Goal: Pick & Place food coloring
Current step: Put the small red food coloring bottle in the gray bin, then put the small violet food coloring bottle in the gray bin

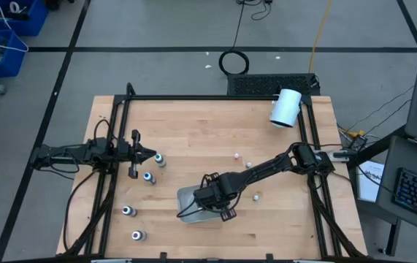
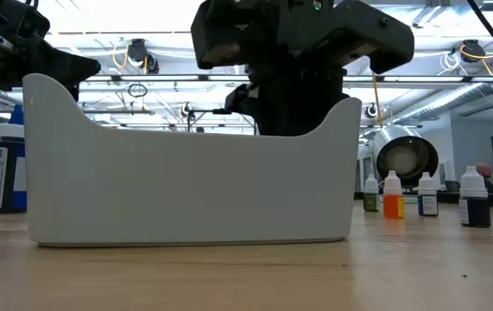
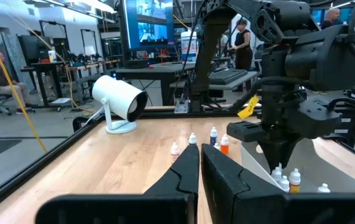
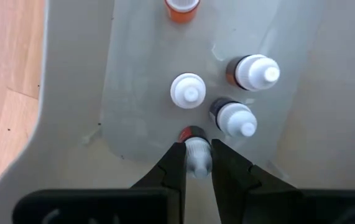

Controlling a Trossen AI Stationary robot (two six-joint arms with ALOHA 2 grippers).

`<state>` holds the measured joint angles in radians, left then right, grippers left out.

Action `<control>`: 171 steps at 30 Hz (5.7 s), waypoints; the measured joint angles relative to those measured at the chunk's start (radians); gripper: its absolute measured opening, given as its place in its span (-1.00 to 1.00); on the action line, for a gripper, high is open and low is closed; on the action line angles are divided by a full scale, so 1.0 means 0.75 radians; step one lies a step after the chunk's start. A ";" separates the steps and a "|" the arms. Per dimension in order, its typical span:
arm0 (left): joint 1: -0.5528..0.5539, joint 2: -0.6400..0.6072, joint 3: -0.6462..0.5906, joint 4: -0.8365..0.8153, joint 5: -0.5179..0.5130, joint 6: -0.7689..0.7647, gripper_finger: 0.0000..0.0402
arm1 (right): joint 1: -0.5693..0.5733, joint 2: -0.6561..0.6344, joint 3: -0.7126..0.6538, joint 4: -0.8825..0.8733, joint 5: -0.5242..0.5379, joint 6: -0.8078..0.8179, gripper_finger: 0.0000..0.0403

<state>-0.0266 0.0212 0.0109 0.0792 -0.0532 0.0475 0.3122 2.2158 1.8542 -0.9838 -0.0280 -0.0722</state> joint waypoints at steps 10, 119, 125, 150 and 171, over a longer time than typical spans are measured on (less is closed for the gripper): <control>0.000 0.001 0.000 0.000 0.000 0.000 -0.87 | 0.002 0.003 -0.008 0.005 -0.005 0.042 -0.48; 0.000 0.001 0.000 0.000 0.000 0.000 -0.87 | 0.121 -0.612 -0.484 -0.150 0.033 0.798 -0.20; 0.000 0.001 0.001 0.000 0.000 0.000 -0.87 | 0.155 -0.675 -0.722 -0.043 0.036 0.911 -0.16; 0.000 0.000 0.000 0.000 0.000 0.000 -0.87 | 0.154 -0.677 -0.920 0.177 0.040 0.919 -0.20; 0.000 0.000 0.000 0.000 0.000 0.000 -0.87 | 0.154 -0.676 -0.960 0.200 0.039 0.929 -0.23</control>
<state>-0.0267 0.0214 0.0110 0.0792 -0.0530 0.0475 0.4274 1.7084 1.1344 -0.8339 0.0009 0.6243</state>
